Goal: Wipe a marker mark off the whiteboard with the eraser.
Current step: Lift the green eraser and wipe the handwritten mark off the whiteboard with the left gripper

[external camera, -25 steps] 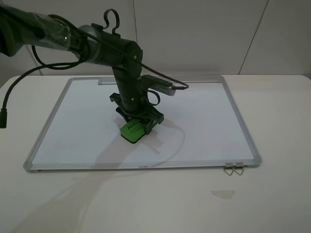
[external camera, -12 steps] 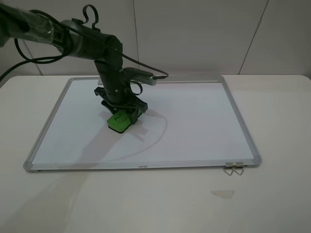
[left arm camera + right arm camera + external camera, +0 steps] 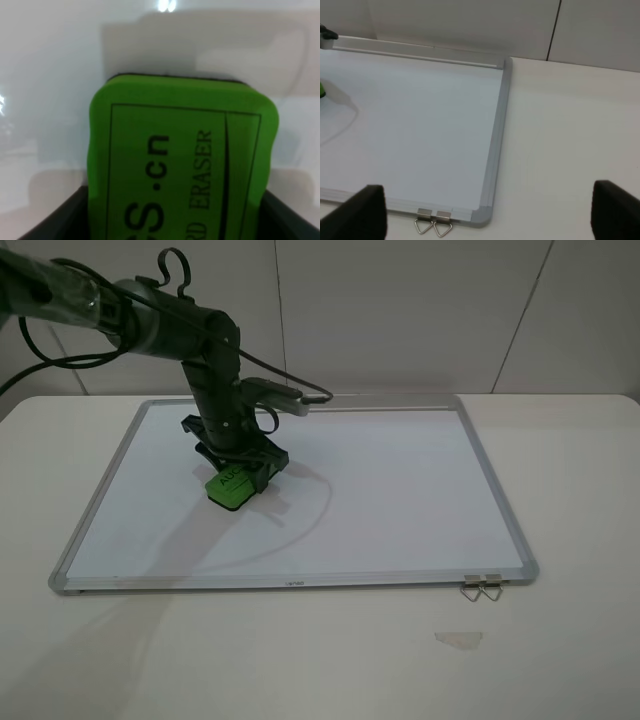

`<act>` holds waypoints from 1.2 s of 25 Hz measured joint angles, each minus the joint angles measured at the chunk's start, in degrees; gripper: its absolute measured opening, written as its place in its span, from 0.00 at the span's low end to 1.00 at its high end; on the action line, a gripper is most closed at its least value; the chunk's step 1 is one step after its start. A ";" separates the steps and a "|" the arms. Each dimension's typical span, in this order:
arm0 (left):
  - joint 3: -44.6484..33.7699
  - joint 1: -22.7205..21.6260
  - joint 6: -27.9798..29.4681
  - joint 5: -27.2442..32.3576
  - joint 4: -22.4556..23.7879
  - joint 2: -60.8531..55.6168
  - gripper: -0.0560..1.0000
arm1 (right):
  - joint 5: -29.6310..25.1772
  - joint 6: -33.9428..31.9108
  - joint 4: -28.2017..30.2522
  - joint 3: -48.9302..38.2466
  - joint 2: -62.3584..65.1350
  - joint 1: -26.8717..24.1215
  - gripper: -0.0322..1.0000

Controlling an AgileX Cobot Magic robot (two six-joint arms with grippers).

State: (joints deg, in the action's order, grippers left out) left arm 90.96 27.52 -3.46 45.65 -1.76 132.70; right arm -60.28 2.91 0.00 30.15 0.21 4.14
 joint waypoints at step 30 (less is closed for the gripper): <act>-8.82 -4.39 -1.46 -11.76 -2.75 -3.84 0.62 | 0.00 0.00 0.00 0.00 0.00 0.00 0.82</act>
State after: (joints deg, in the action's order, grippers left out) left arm 82.14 23.13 -4.92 33.89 -4.51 128.86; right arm -60.28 2.91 0.00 30.15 0.21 4.14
